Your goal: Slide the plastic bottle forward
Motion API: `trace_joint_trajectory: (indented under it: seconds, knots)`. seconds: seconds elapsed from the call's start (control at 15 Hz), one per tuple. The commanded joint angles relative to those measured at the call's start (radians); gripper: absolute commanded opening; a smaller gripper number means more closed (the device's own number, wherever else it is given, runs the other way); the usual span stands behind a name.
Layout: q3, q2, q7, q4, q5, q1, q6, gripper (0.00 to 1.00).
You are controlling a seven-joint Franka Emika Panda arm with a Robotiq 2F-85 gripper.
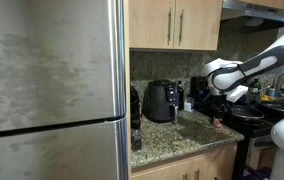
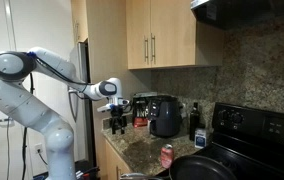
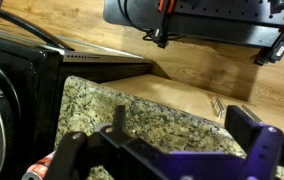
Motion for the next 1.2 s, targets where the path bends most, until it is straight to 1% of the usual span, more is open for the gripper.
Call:
trace_joint_trajectory:
  seconds: [0.0, 0.13, 0.2, 0.27, 0.33, 0.4, 0.47, 0.53, 0.67, 0.73, 0.8, 0.87, 0.93, 1.13]
  knots:
    - [-0.015, 0.002, 0.008, 0.002, -0.009, 0.016, -0.004, 1.00]
    - [-0.021, 0.007, 0.051, 0.008, 0.047, 0.019, -0.023, 1.00]
    - [-0.014, 0.001, 0.113, 0.002, 0.061, 0.007, 0.004, 1.00]
    - [-0.038, 0.200, 0.143, 0.136, 0.061, -0.039, 0.080, 1.00]
    - [-0.042, 0.212, 0.177, 0.156, 0.056, -0.056, 0.104, 1.00]
    - [-0.050, 0.246, 0.204, 0.205, 0.074, -0.061, 0.099, 1.00]
    - [-0.034, 0.097, 0.172, 0.085, 0.044, -0.025, 0.084, 1.00]
    - [-0.043, 0.136, 0.177, 0.118, 0.043, -0.032, 0.086, 1.00]
    - [-0.041, 0.144, 0.177, 0.119, 0.043, -0.028, 0.086, 1.00]
    - [-0.016, 0.122, 0.168, 0.079, -0.003, -0.020, 0.109, 1.00]
    - [0.001, 0.136, 0.200, 0.078, -0.031, -0.025, 0.130, 1.00]
    - [-0.006, 0.212, 0.241, 0.128, -0.016, -0.039, 0.146, 1.00]
    - [-0.017, 0.275, 0.307, 0.170, 0.005, -0.063, 0.186, 1.00]
    - [-0.083, 0.406, 0.353, 0.278, 0.039, -0.107, 0.273, 1.00]
